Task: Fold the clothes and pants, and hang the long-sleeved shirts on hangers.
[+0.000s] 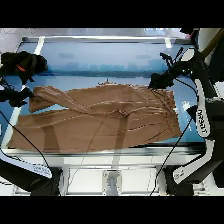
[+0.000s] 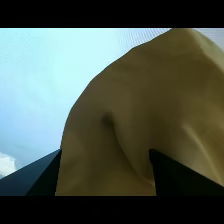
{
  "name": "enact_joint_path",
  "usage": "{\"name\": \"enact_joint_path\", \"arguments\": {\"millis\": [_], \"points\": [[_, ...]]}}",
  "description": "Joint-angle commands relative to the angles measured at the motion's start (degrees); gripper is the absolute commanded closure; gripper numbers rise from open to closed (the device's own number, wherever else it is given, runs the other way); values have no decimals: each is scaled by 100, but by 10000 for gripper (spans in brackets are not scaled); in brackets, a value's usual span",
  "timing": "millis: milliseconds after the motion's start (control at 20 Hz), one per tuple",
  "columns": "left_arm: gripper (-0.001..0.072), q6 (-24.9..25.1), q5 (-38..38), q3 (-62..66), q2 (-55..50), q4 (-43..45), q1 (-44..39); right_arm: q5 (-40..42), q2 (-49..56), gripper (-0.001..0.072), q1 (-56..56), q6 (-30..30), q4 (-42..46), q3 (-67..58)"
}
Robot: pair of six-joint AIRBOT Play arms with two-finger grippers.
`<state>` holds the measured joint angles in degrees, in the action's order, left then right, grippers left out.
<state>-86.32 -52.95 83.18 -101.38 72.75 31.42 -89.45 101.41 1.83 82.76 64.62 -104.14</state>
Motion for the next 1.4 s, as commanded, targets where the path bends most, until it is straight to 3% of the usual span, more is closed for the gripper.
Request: {"name": "enact_joint_path", "arguments": {"millis": [0,150,450,500,600,750,900,950,1000,1100,1350], "points": [[99,192,20,4,-57,-153,160,-68,0,416,-7,13,13,0],[99,192,208,4,-90,-275,203,-44,0,416,-7,15,13,0],[120,625,525,7,-422,-1582,142,-111,0,416,-7,76,9,0],[170,625,584,7,-444,-1580,116,-109,0,416,-7,76,7,0],[354,625,664,7,-442,-1589,109,-107,0,416,-7,76,9,0],[697,651,678,7,-315,-1578,120,-149,0,416,-7,76,9,0],[696,800,693,7,173,-1576,256,-337,-11,439,-7,74,13,-2],[696,892,717,7,396,-1578,328,-382,-42,514,-4,55,24,-2],[696,1088,741,7,656,-1578,409,-382,-107,591,7,24,125,-2],[696,1709,756,7,1156,-1580,511,-376,-313,592,72,13,428,-2],[697,4454,481,-245,1829,-1582,254,-378,-868,592,361,-105,844,205]]}}
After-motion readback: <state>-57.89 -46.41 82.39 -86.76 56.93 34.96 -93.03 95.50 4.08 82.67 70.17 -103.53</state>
